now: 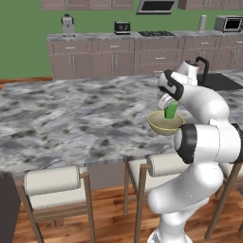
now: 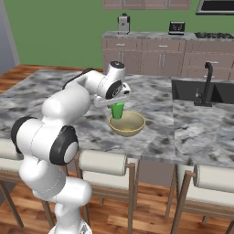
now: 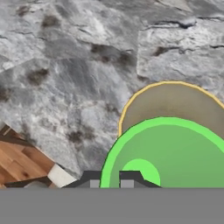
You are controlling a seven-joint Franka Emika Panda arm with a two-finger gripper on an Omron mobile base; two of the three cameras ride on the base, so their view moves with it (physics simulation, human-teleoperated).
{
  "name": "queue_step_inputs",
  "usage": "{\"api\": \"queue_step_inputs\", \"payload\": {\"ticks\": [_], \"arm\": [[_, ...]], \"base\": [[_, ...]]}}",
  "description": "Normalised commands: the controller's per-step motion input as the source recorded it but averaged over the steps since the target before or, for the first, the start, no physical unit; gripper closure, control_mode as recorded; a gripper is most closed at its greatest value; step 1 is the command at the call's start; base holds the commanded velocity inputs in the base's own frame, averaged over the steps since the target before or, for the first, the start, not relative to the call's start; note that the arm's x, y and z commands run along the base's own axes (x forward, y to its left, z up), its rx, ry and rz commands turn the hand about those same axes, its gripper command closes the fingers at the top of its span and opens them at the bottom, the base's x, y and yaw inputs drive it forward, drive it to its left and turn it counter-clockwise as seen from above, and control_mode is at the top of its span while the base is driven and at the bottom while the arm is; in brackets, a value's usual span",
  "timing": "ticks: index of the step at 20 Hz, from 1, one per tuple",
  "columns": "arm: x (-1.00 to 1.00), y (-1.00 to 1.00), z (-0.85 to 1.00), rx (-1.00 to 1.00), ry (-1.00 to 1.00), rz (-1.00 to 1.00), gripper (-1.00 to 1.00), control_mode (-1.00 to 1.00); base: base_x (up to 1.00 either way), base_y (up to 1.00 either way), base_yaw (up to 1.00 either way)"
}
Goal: Place the cup inside the bowl on the dining table and move the bowl to any counter.
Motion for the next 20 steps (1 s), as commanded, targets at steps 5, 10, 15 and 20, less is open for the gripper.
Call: {"api": "queue_step_inputs", "payload": {"ticks": [5, 10, 15, 20], "arm": [[0.07, -0.04, 0.0, 0.0, 0.0, -0.11, 1.0, -1.0], [0.16, -0.04, -0.04, 0.0, 0.01, -0.13, 1.0, -1.0], [0.32, -0.05, -0.12, -0.01, 0.03, -0.11, 1.0, -1.0], [0.39, 0.0, -0.16, -0.01, 0.03, -0.09, 1.0, -1.0]], "base": [[0.0, 0.0, 0.0], [0.0, 0.0, 0.0], [0.0, 0.0, 0.0], [0.0, 0.0, 0.0]]}}
